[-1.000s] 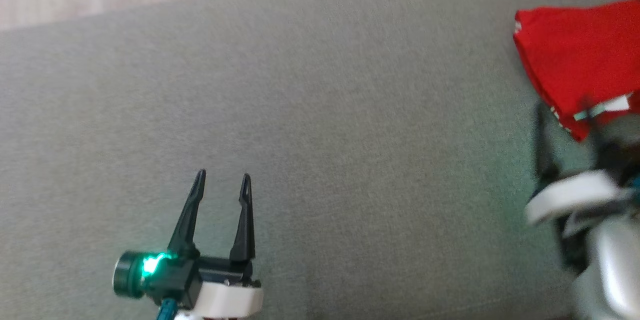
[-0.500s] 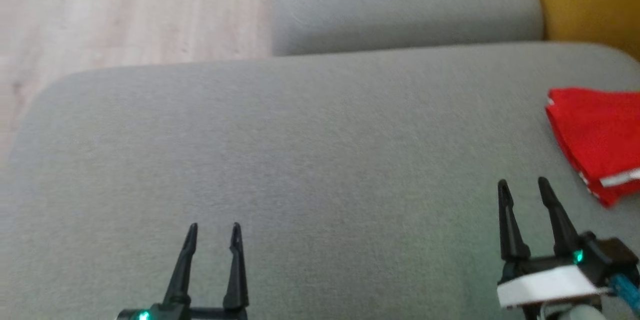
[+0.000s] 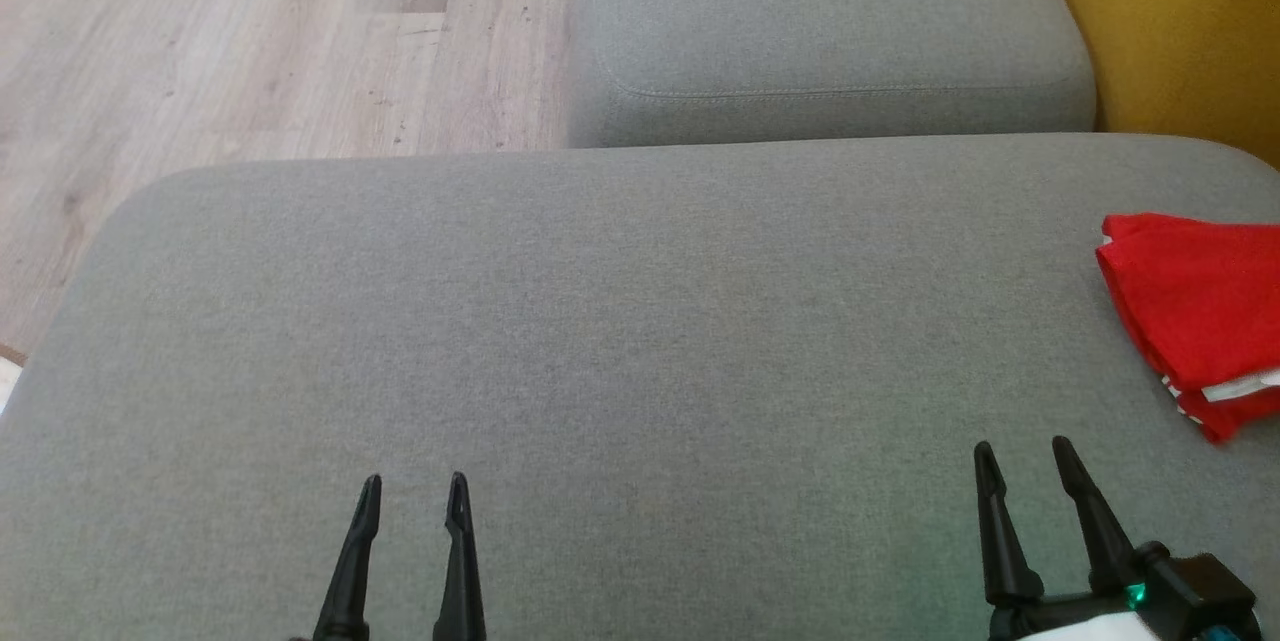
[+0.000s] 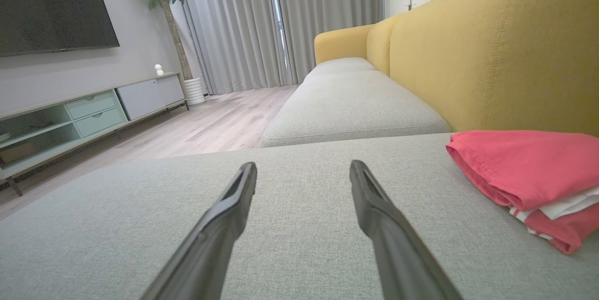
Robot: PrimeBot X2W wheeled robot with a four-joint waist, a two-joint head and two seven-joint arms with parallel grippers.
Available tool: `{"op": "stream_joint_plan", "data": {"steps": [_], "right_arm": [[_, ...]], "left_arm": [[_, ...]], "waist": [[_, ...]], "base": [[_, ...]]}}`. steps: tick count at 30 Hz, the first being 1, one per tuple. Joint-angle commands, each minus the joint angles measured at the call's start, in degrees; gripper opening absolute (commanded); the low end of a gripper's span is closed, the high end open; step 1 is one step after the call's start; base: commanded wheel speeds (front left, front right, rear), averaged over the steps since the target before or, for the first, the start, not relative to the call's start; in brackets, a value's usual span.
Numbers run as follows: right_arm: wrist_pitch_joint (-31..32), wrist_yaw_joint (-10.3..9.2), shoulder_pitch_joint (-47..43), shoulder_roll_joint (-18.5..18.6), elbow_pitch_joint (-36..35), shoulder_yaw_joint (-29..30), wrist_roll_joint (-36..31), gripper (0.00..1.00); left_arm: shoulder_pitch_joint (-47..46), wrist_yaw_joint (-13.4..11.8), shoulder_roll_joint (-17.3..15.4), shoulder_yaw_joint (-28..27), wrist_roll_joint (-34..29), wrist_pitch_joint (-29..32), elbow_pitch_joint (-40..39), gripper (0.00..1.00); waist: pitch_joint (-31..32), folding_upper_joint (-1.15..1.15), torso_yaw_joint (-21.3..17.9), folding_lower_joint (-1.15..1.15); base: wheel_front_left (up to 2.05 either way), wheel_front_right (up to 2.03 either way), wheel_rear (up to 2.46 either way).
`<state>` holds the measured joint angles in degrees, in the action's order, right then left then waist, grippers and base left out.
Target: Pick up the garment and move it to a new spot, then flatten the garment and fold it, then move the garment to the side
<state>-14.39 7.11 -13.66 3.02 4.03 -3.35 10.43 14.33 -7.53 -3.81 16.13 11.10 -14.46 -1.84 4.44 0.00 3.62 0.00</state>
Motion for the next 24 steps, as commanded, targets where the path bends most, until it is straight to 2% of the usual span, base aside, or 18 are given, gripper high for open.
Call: {"op": "stream_joint_plan", "data": {"steps": [1,9,10,14,24], "right_arm": [[-0.61,0.37,2.1,0.43,-1.95,-1.42,-0.34,1.0],[-0.61,0.37,2.18,0.54,-2.02,-1.83,-0.22,1.0],[0.0,0.0,0.0,-0.07,0.0,-0.3,0.01,0.0],[0.11,-0.02,-0.3,-0.14,3.34,-0.31,0.22,0.0],[1.33,0.01,1.23,0.27,3.76,-0.04,7.25,0.0]], "left_arm": [[-2.09,0.16,0.86,-2.24,-0.3,-0.54,-1.92,1.0],[-2.22,0.28,0.91,-2.02,-0.36,-0.54,-1.64,1.0],[0.0,0.07,0.05,0.01,-0.01,0.0,0.03,0.0],[0.6,0.03,0.01,0.43,0.15,0.28,3.4,0.0],[-0.87,1.07,-0.37,-0.84,7.17,1.43,4.01,0.0]], "waist": [[-0.01,0.0,-0.11,0.0],[-0.09,0.0,-0.48,0.0],[-0.08,0.0,-0.49,0.0],[-0.1,0.0,-0.52,0.0],[-0.47,0.0,-0.77,0.0]], "base": [[0.0,0.0,0.0],[0.0,0.0,0.0],[0.0,0.0,0.0],[0.0,0.0,0.0],[0.0,0.0,0.0]]}}
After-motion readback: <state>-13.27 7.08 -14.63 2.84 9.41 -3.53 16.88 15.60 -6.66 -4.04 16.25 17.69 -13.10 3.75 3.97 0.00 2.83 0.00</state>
